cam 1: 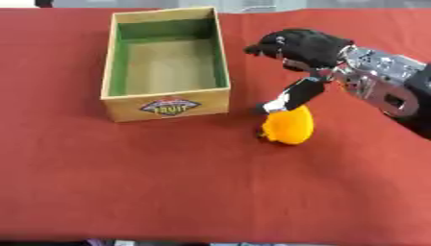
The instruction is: Pick up objects on the table and place them in the box.
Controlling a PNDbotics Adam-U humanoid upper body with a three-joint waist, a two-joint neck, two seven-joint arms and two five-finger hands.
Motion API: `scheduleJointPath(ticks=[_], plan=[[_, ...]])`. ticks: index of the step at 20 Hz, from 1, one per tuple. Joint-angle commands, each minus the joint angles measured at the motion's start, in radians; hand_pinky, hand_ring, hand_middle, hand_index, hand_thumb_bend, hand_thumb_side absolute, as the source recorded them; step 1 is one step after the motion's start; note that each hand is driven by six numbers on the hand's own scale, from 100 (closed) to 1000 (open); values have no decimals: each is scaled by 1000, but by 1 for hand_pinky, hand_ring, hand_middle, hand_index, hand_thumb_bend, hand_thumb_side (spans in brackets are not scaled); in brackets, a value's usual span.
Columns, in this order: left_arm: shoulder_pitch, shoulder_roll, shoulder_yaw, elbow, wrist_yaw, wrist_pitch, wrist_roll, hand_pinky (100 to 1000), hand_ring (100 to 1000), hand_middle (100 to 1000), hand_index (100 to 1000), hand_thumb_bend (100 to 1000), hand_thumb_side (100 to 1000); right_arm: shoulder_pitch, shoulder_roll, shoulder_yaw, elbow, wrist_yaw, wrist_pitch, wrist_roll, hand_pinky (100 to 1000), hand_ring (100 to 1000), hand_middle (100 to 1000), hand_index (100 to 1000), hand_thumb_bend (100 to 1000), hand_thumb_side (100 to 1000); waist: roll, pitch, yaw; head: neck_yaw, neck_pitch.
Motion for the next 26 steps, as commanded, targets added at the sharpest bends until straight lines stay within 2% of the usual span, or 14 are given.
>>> scheduleJointPath(ticks=[1, 3, 4, 6, 9, 12, 16, 26], plan=[[-3, 27, 11, -19, -7, 1, 3, 573, 597, 653, 793, 105, 903, -52, -28, -99, -128, -85, 64, 339, 880, 913, 794, 1000, 623, 907, 3, -27, -5, 9, -4], [-2, 28, 12, -19, -8, 2, 5, 574, 597, 653, 793, 105, 903, -64, -44, -164, -227, -134, 138, 531, 879, 912, 793, 1000, 620, 914, 3, -28, -10, 13, -2], [-1, 28, 13, -19, -8, 2, 5, 573, 597, 653, 793, 105, 903, -64, -54, -186, -267, -151, 173, 585, 879, 912, 791, 1000, 617, 916, 3, -28, -11, 14, -2], [-1, 29, 13, -19, -9, 2, 5, 574, 597, 653, 793, 105, 903, -58, -73, -218, -329, -172, 228, 639, 877, 910, 788, 1000, 608, 931, 3, -28, -13, 16, -2], [-1, 30, 13, -19, -10, 2, 6, 574, 597, 653, 793, 104, 902, -42, -100, -246, -387, -195, 279, 663, 878, 909, 786, 1000, 603, 926, 1, -29, -15, 18, -2], [-1, 32, 12, -19, -11, 2, 5, 574, 597, 653, 792, 105, 903, -17, -126, -256, -419, -228, 297, 668, 882, 918, 797, 1000, 589, 856, 0, -28, -16, 19, -2], [-3, 31, 12, -19, -11, 1, 3, 574, 598, 653, 792, 105, 902, 20, -154, -263, -441, -244, 285, 668, 888, 927, 820, 1000, 510, 765, -1, -27, -16, 18, -5], [-7, 27, 11, -19, -8, 0, 1, 574, 598, 652, 792, 103, 899, 78, -152, -264, -409, -151, 255, 668, 875, 913, 829, 1000, 521, 739, 3, -19, -8, 12, -9]])
